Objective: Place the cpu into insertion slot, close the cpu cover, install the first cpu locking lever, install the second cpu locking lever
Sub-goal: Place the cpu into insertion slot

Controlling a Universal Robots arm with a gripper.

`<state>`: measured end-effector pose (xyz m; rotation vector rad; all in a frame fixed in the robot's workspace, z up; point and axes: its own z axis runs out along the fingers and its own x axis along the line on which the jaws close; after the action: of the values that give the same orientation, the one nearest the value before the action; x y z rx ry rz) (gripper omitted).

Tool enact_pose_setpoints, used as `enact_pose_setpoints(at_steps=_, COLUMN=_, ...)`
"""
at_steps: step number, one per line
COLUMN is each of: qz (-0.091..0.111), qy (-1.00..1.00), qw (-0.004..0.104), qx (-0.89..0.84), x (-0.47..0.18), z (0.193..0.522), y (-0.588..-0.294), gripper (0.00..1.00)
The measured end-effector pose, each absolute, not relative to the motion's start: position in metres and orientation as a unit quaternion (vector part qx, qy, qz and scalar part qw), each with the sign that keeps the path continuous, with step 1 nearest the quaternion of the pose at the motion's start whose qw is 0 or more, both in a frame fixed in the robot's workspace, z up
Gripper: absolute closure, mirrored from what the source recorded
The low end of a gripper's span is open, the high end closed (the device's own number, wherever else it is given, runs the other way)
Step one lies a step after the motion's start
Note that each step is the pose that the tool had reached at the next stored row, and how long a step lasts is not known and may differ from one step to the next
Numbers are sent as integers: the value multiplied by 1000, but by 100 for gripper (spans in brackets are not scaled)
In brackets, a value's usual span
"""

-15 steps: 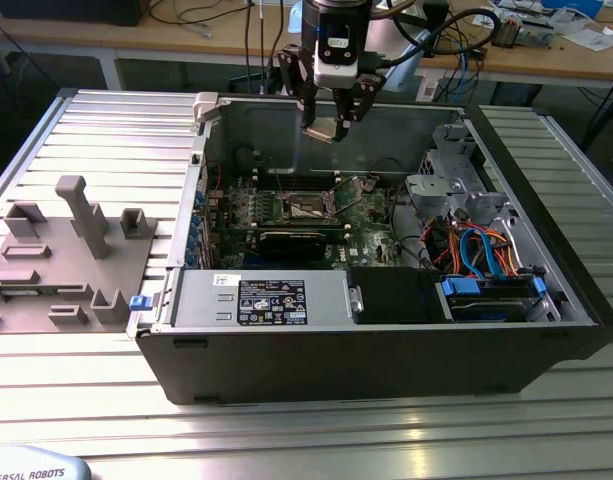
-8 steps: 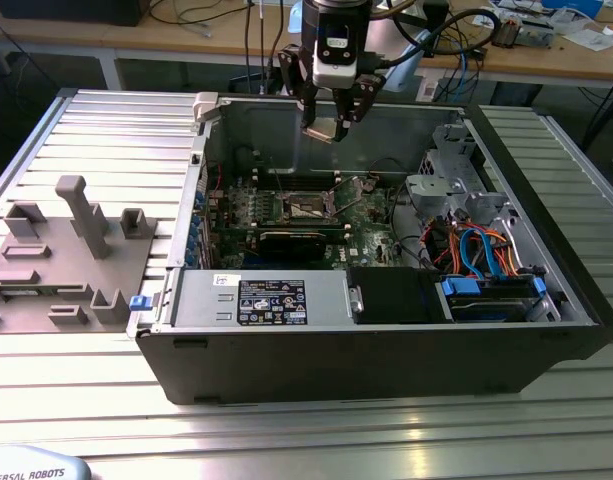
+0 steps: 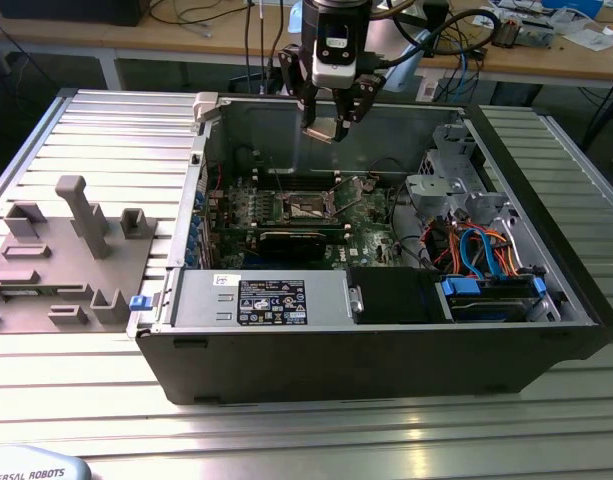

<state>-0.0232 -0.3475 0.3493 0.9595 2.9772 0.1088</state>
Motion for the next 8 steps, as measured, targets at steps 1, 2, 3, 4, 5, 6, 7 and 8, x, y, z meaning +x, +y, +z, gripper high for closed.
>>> enact_pose_setpoints(at_steps=1, qz=35, qy=951, qw=6, qx=307, x=-23, z=349, y=-347, gripper=46)
enact_pose_setpoints(at_steps=2, qz=35, qy=951, qw=6, qx=308, x=-23, z=349, y=-347, gripper=46)
enact_pose_setpoints(at_steps=3, qz=35, qy=951, qw=6, qx=308, x=-23, z=349, y=-347, gripper=46)
enact_pose_setpoints(at_steps=4, qz=35, qy=950, qw=6, qx=309, x=-23, z=349, y=-347, gripper=46)
enact_pose_setpoints(at_steps=5, qz=35, qy=950, qw=6, qx=310, x=-23, z=349, y=-347, gripper=46)
enact_pose_setpoints(at_steps=6, qz=35, qy=950, qw=6, qx=310, x=-23, z=349, y=-347, gripper=46)
enact_pose_setpoints(at_steps=7, qz=35, qy=950, qw=6, qx=311, x=-23, z=349, y=-347, gripper=46)
enact_pose_setpoints(at_steps=8, qz=35, qy=949, qw=6, qx=312, x=-23, z=349, y=-347, gripper=46)
